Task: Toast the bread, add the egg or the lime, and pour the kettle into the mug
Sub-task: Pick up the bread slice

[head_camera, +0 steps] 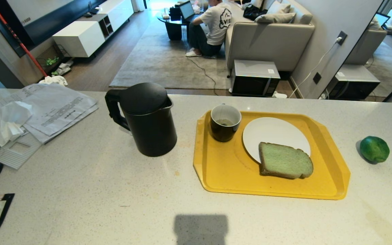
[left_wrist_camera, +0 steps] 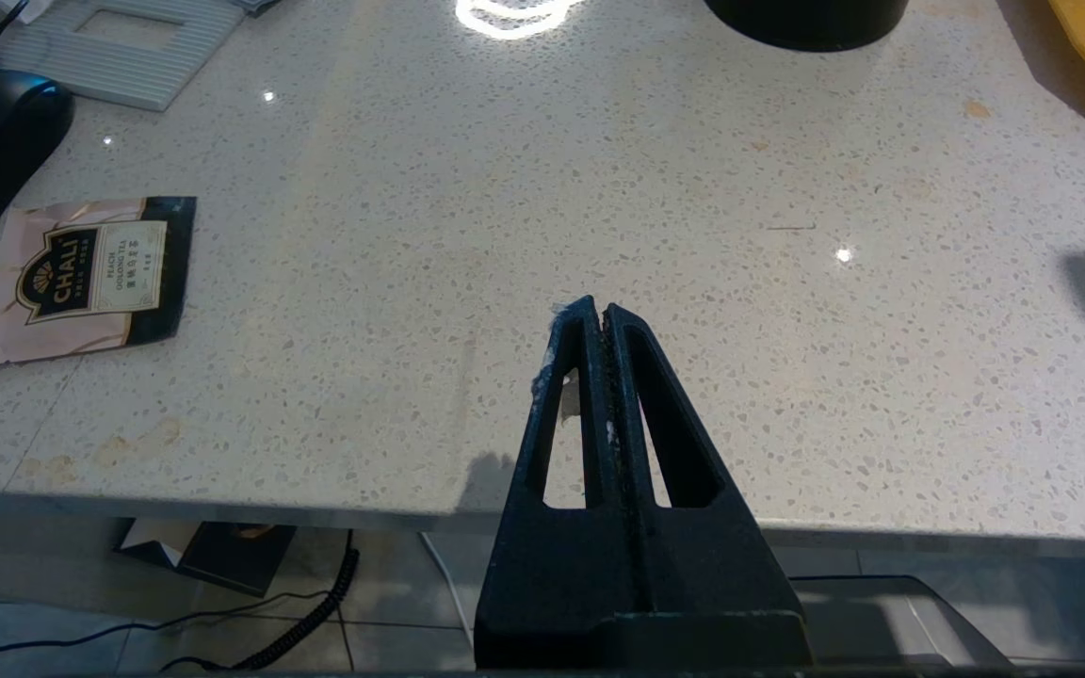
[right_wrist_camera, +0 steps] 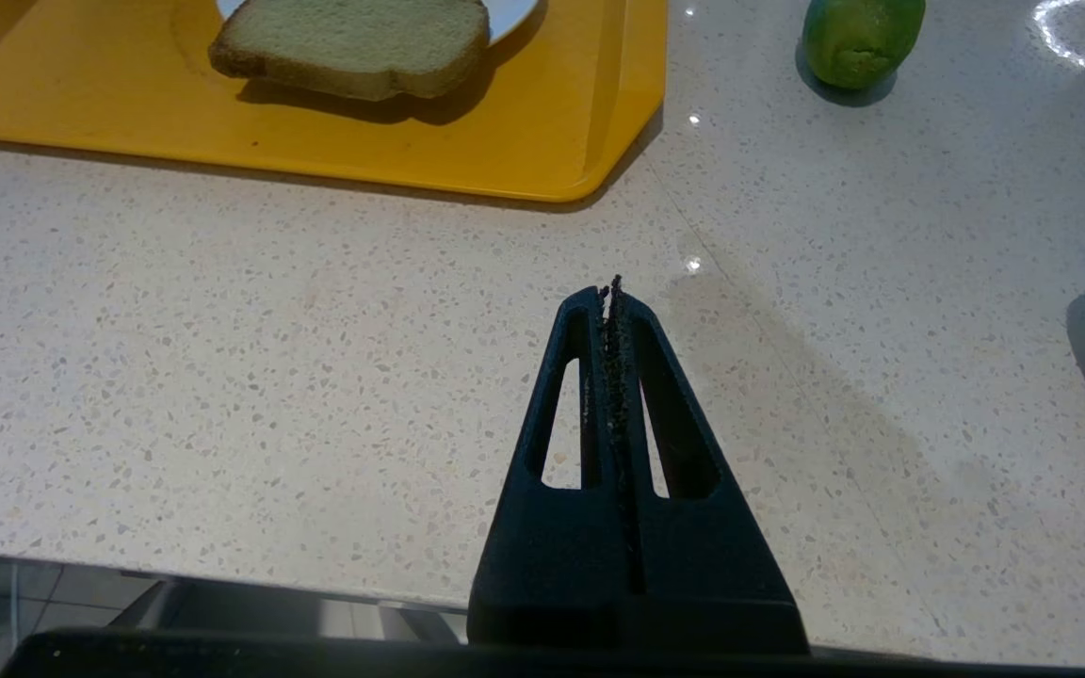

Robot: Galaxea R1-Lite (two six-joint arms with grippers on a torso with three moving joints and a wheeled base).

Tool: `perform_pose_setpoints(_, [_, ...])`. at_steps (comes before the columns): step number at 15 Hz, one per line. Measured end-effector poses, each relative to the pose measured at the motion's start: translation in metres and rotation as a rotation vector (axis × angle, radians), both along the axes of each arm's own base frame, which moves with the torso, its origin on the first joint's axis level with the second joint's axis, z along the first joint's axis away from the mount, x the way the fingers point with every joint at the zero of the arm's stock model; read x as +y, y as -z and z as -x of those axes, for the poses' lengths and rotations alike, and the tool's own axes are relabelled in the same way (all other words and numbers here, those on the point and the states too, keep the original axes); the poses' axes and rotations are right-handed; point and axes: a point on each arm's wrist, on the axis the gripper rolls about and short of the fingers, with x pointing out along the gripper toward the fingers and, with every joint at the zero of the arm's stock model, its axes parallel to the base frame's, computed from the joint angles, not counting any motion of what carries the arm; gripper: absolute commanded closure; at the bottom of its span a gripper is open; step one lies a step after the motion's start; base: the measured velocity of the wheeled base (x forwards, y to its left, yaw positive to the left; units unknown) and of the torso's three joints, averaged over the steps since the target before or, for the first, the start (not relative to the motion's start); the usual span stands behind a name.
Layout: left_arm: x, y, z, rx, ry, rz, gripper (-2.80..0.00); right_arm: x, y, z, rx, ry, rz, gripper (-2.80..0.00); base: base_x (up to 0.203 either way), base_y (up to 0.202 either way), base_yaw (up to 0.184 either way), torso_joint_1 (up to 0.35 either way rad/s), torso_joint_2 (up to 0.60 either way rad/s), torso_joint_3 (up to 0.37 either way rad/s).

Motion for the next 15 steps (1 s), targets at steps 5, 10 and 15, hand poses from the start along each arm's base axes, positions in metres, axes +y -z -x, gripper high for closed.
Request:
perform_pose_setpoints(5, [0.0,0.0,0.0,0.0,0.0,0.0,0.0,0.0,0.0,0.0,0.0,-0.001,0.001,0.0,0.0,0.0,0.0,0.0,0.0,0.0])
perform_pose_setpoints(10, [0.0,0.0,0.0,0.0,0.0,0.0,0.0,0.0,0.0,0.0,0.0,-0.001,0.002,0.0,0.0,0.0,0.0,0.0,0.0,0.0])
perform_pose_setpoints(15, [0.0,0.0,0.0,0.0,0.0,0.0,0.0,0.0,0.0,0.0,0.0,-0.001,0.001,0.0,0.0,0.0,0.0,0.0,0.0,0.0])
